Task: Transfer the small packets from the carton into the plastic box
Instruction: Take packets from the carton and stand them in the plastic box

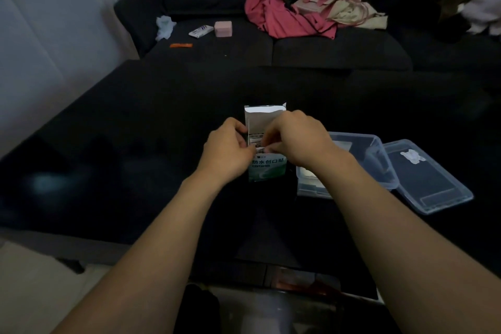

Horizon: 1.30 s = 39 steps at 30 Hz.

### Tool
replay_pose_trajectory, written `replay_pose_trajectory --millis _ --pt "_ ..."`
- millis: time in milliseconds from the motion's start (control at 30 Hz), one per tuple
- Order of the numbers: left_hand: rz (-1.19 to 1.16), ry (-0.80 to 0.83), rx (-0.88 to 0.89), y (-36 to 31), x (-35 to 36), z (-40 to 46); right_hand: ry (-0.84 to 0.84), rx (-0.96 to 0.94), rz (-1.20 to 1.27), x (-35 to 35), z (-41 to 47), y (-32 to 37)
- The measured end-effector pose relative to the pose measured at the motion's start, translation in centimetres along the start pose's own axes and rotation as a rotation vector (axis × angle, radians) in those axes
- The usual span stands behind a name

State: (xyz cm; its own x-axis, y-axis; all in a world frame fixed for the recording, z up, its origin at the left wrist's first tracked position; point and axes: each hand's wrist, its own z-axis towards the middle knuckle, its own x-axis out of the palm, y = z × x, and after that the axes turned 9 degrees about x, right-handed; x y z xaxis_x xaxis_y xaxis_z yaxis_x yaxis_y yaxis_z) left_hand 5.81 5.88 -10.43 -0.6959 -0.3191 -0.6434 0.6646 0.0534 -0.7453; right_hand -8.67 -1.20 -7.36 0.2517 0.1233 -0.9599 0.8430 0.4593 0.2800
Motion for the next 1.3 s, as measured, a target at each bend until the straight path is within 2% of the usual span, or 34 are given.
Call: replay_pose_trajectory --millis 100,400,567,633,700,767,933,1033,1167,1300 --pt "-0.014 0.000 0.002 0.0 -0.1 0.0 0.000 0.014 -0.010 0.3 0.3 0.1" --pt "0.012 -0.059 -0.018 -0.2 -0.7 -0.2 -0.218 -0.072 0.009 -1.4 -0.7 0.0" --pt "-0.113 -0.088 -0.035 -0.7 -0.5 -0.2 -0.295 -0.116 0.044 -2.3 -0.9 -0.3" --pt "-0.146 -0.178 0.049 -1.1 -0.4 -0.2 -0.344 -0.126 0.079 -2.9 -0.9 -0.6" --pt "-0.107 -0.274 0.211 -1.5 -0.4 -0.3 -0.381 -0.138 0.135 -3.3 -0.9 -1.0" --pt "-0.051 -0.294 0.345 -1.8 -0.3 -0.4 -0.397 -0.169 0.215 -3.4 -0.9 -1.4" --pt "0.091 -0.187 0.443 -2.0 0.2 -0.2 -0.338 -0.177 0.483 -4.1 -1.6 -1.8" --pt "0.095 -0.187 0.469 -2.1 0.5 0.0 -0.319 -0.167 0.577 -4.0 -1.8 -2.0" --pt "0.076 -0.188 0.479 -1.9 0.6 0.3 -0.296 -0.134 0.642 -3.5 -1.7 -2.0" --pt "0.043 -0.165 0.413 -1.8 0.9 0.4 -0.269 -0.070 0.845 -3.4 -1.8 -1.5"
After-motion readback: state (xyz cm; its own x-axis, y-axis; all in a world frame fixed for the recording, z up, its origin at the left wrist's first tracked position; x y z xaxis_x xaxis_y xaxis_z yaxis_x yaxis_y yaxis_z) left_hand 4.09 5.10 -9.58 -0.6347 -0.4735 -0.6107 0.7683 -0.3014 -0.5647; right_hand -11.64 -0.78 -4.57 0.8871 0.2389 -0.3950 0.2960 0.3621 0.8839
